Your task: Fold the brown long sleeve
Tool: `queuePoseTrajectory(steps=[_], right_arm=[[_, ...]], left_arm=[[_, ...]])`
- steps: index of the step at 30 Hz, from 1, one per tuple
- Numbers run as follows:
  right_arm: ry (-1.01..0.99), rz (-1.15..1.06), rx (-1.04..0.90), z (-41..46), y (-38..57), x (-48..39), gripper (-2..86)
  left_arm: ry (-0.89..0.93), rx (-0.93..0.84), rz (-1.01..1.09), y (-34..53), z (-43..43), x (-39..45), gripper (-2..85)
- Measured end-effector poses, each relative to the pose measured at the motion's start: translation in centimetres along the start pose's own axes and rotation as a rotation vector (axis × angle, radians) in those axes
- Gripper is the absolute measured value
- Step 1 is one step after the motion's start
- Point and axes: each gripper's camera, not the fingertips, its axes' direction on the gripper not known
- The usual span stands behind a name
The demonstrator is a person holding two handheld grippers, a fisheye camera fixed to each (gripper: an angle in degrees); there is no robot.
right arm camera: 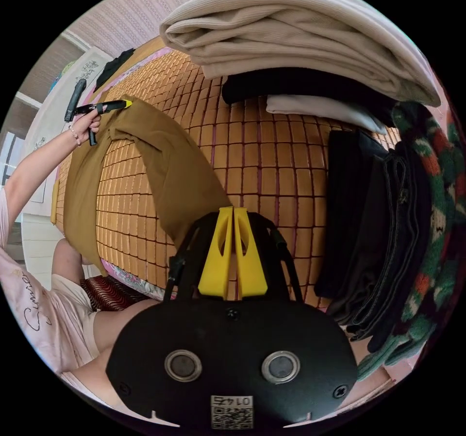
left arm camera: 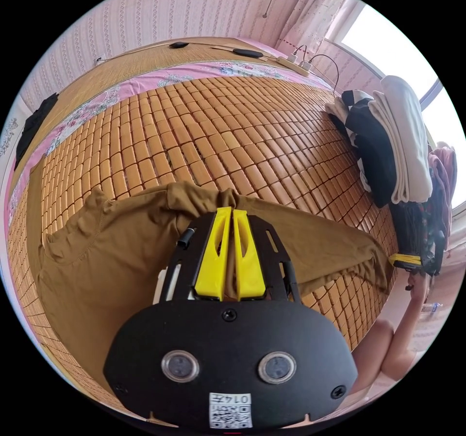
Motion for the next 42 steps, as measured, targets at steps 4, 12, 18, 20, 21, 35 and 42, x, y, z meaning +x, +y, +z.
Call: queuePoseTrajectory(steps=[4,12,18,20,21,35,42], right_arm=[[0.037,0.041,0.015,-0.4,0.4,0.6,-0.9],[0.112,0.055,0.040,-2.0,0.3,-0.5,1.3],[-0.017,0.054,-0.019,-2.2,0.3,0.2,8.2],[0.015,0.031,0.003,-2.4,0.7,-0.2,4.7],[0.018,0.010,-0.008,-2.4,0.8,-0.4,0.7],[0.002,0.069,0.054,-3.1,2.0,2.2,-0.3],[0.016,0.129,0.072,-3.5,2.8,3.8,-0.4]], left_arm=[[0.003,0.002,0.008,-0.3,0.1,0.5,-1.0],[0.036,0.092,0.075,-0.5,-2.8,3.2,-1.0],[0.041,0.161,0.475,2.7,-7.3,12.8,-0.5],[0.084,0.088,0.627,4.8,-6.3,17.5,0.1],[0.106,0.046,0.691,6.3,-5.4,20.6,0.9],[0.186,-0.186,0.949,10.7,2.9,42.4,0.5],[0.203,-0.150,0.926,10.7,2.9,44.1,-0.7]])
